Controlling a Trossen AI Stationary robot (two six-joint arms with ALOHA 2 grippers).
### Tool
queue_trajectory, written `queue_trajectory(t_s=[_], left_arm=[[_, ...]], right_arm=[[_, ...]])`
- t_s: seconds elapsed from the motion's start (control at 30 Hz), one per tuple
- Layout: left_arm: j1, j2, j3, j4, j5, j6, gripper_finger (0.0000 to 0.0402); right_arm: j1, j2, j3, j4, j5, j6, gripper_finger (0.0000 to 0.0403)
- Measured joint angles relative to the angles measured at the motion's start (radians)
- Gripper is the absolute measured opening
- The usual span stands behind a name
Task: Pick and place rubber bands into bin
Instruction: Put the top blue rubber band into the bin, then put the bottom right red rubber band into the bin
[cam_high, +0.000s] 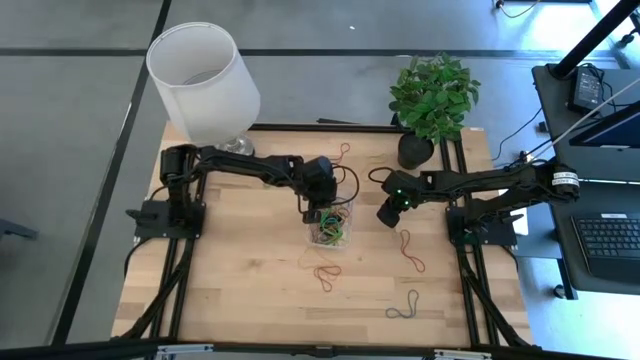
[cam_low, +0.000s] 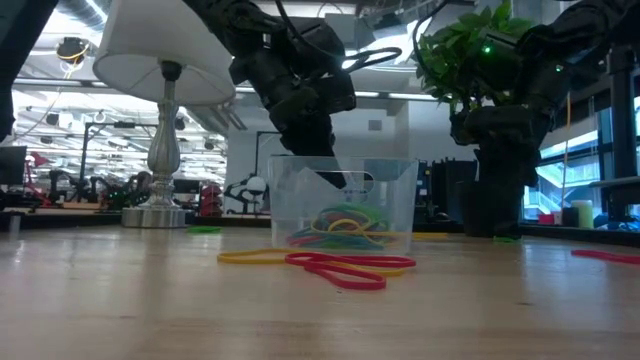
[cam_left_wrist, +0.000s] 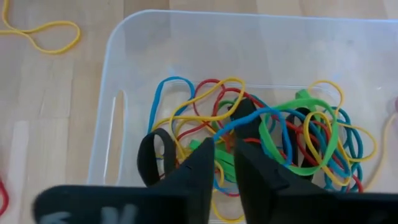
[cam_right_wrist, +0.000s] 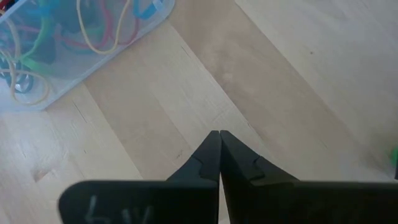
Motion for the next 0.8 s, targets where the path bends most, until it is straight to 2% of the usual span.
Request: queue_trajectory(t_s=[0.23,0.33,0.6,0.8], left_arm=[[0.003,-0.004,0.0,0.0,-0.002,-0.001,0.0115],[0.012,-0.019,0.018,-0.036,-0.058,-0.001,0.0126],[0.017,-0.089,0.132,-0.138,-0.264,0.002,0.0123],[0.024,-0.157,0.172,-0.172,-0.321,0.0,0.0101]], right_arm=[[0.0,0.0,0.0,0.0,0.0,-0.002,0.0007],[0.0,0.0,0.0,-0.001,0.0,-0.005,0.0007],[0.0,0.0,0.001,-0.002,0.001,-0.028,0.0007],[-0.002,0.001,0.001,-0.003,0.008,-0.03,0.0007]])
